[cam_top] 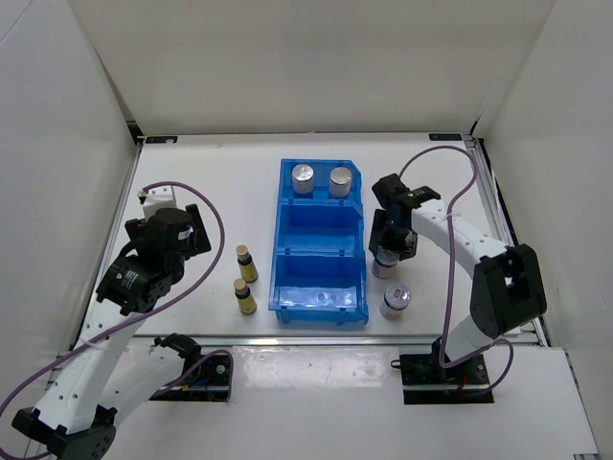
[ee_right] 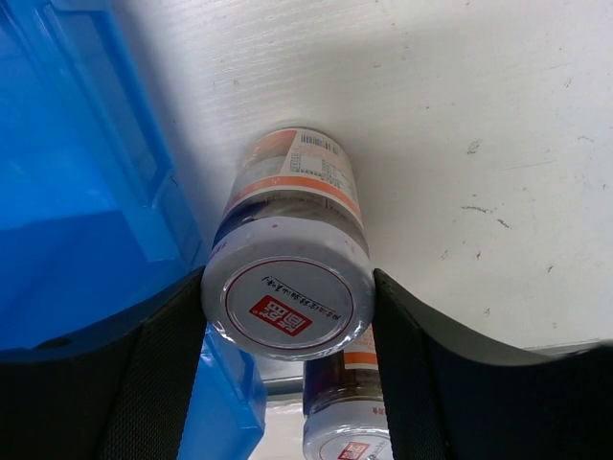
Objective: Organize the condiment bottles
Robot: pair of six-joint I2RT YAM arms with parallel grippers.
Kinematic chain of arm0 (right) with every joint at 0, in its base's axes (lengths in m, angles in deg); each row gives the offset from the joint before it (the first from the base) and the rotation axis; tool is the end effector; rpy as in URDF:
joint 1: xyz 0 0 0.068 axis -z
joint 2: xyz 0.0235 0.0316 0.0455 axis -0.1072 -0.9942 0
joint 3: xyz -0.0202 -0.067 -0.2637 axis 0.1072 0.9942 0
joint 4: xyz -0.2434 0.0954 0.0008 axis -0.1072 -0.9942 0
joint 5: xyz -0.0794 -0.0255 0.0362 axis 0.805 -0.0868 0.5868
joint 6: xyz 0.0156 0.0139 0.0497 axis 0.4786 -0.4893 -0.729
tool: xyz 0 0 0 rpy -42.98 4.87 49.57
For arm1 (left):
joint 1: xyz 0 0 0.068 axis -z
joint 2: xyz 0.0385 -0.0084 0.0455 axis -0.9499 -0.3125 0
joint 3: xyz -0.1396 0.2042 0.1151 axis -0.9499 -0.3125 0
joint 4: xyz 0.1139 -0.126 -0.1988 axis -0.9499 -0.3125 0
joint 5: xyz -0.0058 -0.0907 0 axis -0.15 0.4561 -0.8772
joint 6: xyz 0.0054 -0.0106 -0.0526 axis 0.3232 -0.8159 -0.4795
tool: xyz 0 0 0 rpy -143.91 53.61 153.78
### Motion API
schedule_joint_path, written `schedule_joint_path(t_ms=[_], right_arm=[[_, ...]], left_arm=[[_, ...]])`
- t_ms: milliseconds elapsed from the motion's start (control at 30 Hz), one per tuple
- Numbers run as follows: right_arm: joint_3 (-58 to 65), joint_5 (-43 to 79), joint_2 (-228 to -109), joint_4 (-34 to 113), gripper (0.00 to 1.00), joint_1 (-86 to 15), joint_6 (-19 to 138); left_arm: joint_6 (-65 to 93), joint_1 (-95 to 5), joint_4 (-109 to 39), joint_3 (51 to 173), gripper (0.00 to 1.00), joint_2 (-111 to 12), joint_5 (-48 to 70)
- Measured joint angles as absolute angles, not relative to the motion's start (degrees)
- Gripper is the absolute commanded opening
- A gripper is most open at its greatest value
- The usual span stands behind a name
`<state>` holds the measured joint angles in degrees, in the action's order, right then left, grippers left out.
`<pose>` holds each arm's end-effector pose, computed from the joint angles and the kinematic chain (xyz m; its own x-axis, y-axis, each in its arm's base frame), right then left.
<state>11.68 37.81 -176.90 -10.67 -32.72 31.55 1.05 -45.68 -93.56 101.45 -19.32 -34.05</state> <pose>0.2708 0.1272 0.2348 -0.9234 0.1591 -0.3494 0.1702 0.9854 -0.0011 0.1266 -0.0380 0.3613 -0.5030 -0.1158 -0.8565 -0.2927 0.9552 0.0428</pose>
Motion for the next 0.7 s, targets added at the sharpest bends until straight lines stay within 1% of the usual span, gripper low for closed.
schedule_joint_path(t_ms=[67,100,167,200,233,267,300,333,433,700], right_arm=[[11.7,37.7,-176.9,-10.7,0.52,-32.5,31.4],[11.7,37.6,-176.9,-10.7,0.44,-32.3,31.2],[11.7,37.5,-176.9,-10.6,0.38,-32.0,31.0],[11.7,37.8,-176.8,-10.6,0.31,-31.7,30.7],[11.7,38.2,-176.7,-10.6,0.30,-31.6,30.5],[11.7,38.8,-176.6,-10.6,0.26,-31.4,30.3],[11.7,39.4,-176.5,-10.8,0.22,-31.4,30.2],[11.7,40.3,-176.2,-11.0,0.12,-31.5,30.0],[10.8,43.8,-174.6,-12.2,0.00,-32.5,29.3],[-2.8,49.2,-174.5,-15.1,0.00,-40.3,29.4]], left_arm=[[1.0,-45.7,-93.6,101.5,1.00,-19.3,-34.1],[1.0,-45.7,-93.6,101.5,1.00,-19.3,-34.1],[1.0,-45.7,-93.6,101.5,1.00,-19.3,-34.0],[1.0,-45.7,-93.5,101.5,1.00,-19.3,-34.1],[1.0,-45.7,-93.6,101.5,1.00,-19.3,-34.0],[1.0,-45.7,-93.5,101.5,1.00,-19.3,-34.0],[1.0,-45.7,-93.5,101.5,1.00,-19.3,-34.0],[1.0,-45.7,-93.5,101.5,1.00,-19.3,-34.0],[1.0,-45.7,-93.5,101.5,1.00,-19.3,-34.0],[1.0,-45.7,-93.5,101.5,1.00,-19.5,-34.0]])
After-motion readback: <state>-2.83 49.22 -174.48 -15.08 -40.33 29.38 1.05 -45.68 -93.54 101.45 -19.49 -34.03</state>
